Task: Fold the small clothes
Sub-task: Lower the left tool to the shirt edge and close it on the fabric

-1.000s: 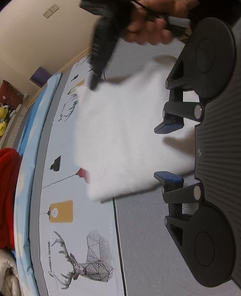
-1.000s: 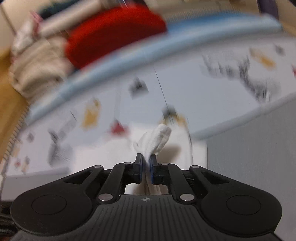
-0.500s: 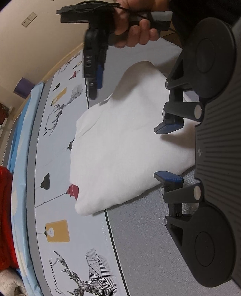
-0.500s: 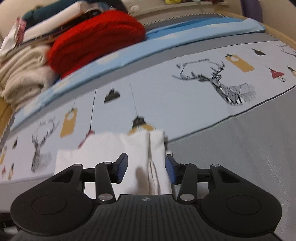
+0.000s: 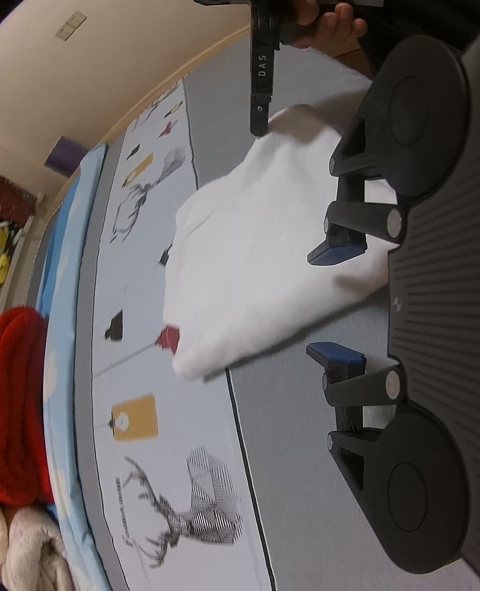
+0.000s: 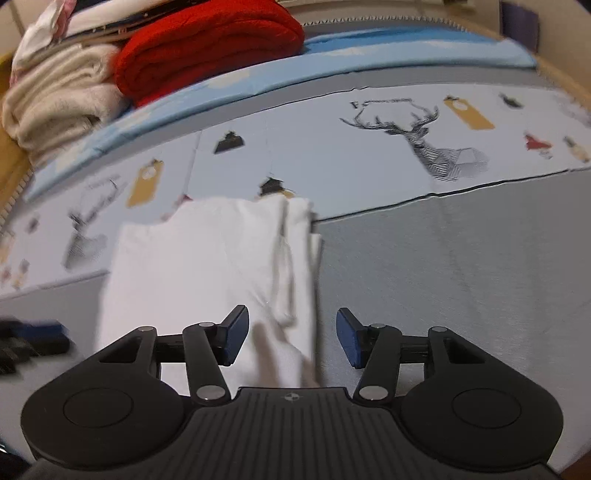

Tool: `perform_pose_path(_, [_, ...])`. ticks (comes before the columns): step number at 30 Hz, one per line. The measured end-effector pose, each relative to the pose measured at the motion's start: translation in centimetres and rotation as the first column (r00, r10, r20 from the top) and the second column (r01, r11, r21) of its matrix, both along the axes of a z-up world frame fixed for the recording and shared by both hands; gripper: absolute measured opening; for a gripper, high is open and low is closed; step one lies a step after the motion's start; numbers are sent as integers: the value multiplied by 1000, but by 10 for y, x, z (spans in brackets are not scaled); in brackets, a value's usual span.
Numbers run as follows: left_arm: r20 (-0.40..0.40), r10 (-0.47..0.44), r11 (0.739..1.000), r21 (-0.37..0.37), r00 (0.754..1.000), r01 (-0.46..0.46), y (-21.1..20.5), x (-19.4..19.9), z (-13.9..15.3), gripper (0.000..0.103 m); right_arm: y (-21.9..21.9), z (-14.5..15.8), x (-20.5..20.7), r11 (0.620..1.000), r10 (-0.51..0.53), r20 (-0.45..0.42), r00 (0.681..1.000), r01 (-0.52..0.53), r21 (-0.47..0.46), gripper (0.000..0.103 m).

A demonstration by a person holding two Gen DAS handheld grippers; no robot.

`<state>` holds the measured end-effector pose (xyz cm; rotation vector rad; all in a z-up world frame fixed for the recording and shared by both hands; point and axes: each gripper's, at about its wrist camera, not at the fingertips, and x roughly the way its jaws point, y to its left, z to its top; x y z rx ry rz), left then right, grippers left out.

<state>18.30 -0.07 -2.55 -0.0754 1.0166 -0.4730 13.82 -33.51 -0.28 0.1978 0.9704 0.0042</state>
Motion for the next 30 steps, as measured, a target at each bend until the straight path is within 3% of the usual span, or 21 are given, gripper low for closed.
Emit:
perform_pose_path(4, [4, 31, 1000, -4, 1000, -31, 13, -2, 5, 51, -3, -6, 5, 998, -60, -2, 998, 60, 25, 54])
perform_pose_path(7, [11, 39, 999, 2, 999, -39, 21, -5, 7, 51, 1, -19, 11, 999, -50, -59, 997, 50, 2, 54])
perform_pose_path(13, [13, 61, 998, -3, 998, -61, 33, -5, 10, 51, 5, -25, 12, 999, -49, -75, 996, 48, -14, 54])
perform_pose_path(30, [26, 80, 996, 25, 996, -81, 29, -4, 6, 49, -8, -10, 4, 996, -90, 5, 996, 90, -22, 54])
